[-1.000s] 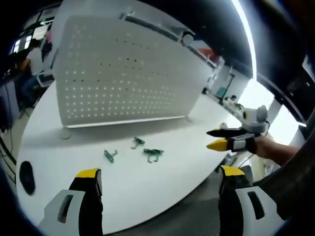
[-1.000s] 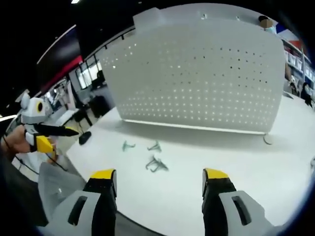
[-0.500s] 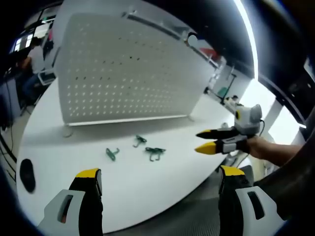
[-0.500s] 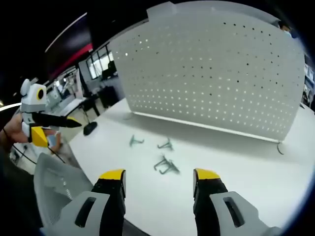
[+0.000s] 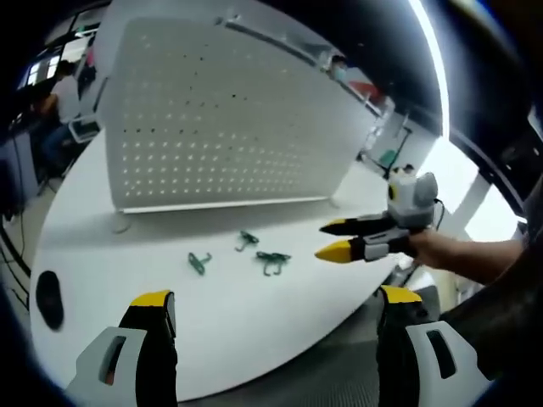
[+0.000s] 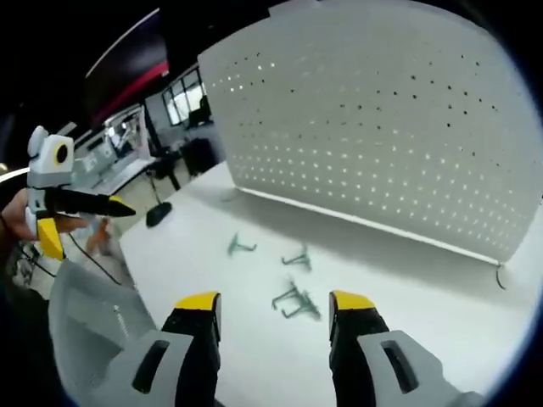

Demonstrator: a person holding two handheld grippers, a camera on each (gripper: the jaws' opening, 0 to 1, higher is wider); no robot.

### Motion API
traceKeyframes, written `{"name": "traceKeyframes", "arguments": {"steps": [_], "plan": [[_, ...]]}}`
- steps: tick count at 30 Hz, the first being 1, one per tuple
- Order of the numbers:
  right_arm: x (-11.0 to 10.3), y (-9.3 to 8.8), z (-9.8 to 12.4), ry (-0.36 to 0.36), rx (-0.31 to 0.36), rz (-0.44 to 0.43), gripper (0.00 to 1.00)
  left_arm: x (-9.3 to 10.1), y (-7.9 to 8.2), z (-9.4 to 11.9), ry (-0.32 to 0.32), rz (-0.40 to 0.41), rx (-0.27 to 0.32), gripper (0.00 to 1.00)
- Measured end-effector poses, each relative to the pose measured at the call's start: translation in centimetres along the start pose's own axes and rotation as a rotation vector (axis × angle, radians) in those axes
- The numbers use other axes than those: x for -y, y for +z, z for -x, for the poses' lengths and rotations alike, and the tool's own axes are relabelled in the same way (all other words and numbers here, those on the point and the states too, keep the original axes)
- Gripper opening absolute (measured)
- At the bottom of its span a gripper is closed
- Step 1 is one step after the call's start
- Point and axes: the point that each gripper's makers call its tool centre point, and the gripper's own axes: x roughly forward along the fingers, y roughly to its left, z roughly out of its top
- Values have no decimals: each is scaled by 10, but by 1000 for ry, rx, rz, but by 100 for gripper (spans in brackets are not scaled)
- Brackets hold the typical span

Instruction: Insert the hook assembly into the mounting plate slot until the hook locks in place.

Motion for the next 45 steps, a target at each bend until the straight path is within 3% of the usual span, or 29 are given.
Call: {"name": "traceKeyframes", "arguments": {"steps": [7, 22, 24, 32, 37, 45], "plan": [[4, 8, -30, 16, -11, 37, 45, -5, 0, -2, 7, 8, -5, 100], [15, 1, -82, 48, -102, 90, 38, -10, -2, -7, 6, 21, -26, 100], [17, 4, -88, 58, -73, 117, 34, -9, -2, -7, 3, 24, -27, 100], [31, -10, -106, 20, -137, 124, 27, -19, 0, -3, 22, 38, -20, 100], [38, -13, -113, 1, -141, 73, 24, -24, -1, -3, 32, 49, -19, 100], [41, -14, -125, -12, -176, 142, 18, -26, -1, -4, 32, 58, -19, 100]]}}
